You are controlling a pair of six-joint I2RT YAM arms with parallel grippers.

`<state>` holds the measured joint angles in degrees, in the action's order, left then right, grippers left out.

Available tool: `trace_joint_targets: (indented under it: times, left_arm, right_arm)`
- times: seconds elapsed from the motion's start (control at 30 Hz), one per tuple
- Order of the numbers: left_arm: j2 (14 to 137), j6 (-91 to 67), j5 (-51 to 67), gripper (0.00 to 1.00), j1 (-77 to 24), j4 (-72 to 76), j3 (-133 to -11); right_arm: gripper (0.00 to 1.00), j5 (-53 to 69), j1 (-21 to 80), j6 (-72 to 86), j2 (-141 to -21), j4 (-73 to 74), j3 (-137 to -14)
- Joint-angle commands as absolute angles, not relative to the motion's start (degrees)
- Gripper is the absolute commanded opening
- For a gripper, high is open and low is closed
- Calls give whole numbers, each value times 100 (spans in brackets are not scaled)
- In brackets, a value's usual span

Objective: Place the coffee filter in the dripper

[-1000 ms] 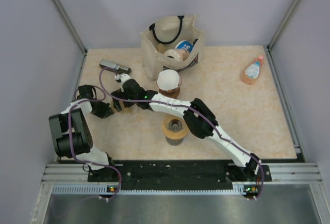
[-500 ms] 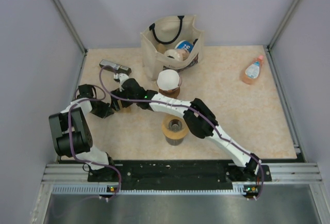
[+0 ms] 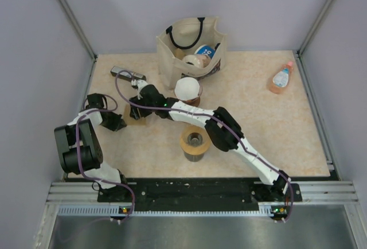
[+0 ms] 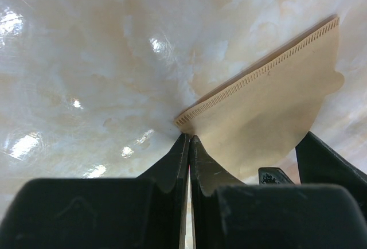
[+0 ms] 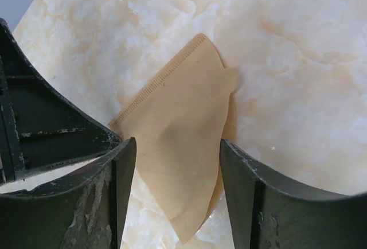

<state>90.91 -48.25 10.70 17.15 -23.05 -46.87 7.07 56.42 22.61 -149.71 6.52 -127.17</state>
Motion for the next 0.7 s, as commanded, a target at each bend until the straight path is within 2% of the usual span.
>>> trace_joint_targets:
  times: [0.0,0.27,0.37,0.5,0.67]
  left_arm:
    - [9440,-4632,554,6,1661,-2848,-4474]
    - [9448,-4614,554,7,1652,-2848,-4474]
    - [9448,-4605,554,7,1652,-2848,-4482]
    - [9361,-4553,633,7,1652,-2865,-4544]
    - [8651,-4491,537,11,1644,-3233,-4667]
  right_arm:
    - [58,958,5634,2276,-15117,519,-12832]
    - [52,959,5642,2294,-15337,659,-13034]
    - [35,870,5642,2215,-15354,686,-13078]
    - [0,774,5634,1856,-15232,764,-13253]
    - [0,528,5642,1118,-14591,703,-13237]
